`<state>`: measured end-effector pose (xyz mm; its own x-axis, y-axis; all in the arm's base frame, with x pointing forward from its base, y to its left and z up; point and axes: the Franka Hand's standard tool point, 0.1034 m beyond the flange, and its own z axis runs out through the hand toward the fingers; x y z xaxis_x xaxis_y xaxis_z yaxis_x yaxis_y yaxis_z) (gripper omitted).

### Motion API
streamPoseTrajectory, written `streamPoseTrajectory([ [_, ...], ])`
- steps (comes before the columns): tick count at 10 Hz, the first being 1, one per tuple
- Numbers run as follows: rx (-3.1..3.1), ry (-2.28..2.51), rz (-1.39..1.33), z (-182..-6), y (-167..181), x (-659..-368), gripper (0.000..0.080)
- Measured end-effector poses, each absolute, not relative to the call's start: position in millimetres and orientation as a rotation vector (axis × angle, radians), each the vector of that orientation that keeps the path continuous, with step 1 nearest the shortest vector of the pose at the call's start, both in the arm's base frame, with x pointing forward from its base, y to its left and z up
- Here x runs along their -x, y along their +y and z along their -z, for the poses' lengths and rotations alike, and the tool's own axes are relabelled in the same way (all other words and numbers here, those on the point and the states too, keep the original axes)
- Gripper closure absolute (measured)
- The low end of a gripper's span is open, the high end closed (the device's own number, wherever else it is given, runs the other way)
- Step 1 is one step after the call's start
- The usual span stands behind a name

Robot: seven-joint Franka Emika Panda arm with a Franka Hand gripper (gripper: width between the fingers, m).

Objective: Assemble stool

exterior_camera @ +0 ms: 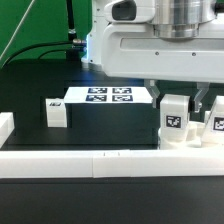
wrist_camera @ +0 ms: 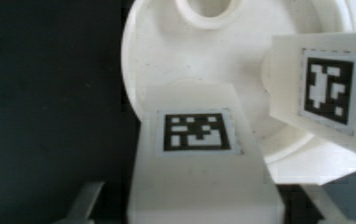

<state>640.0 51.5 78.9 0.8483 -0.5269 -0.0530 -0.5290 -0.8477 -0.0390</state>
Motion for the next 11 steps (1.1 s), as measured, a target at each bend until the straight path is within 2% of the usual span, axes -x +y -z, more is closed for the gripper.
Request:
streamPoseTrajectory([
  [6,2.264,2.007,-0.07,-76.3,63.4,-647.6,0.0465],
  [8,2.049,2.225,-0.072,-75.8,78.0,-647.4,0.0463],
  [11,1.853,2.393,-0.091,-75.6,79.4,-646.9,0.0463],
])
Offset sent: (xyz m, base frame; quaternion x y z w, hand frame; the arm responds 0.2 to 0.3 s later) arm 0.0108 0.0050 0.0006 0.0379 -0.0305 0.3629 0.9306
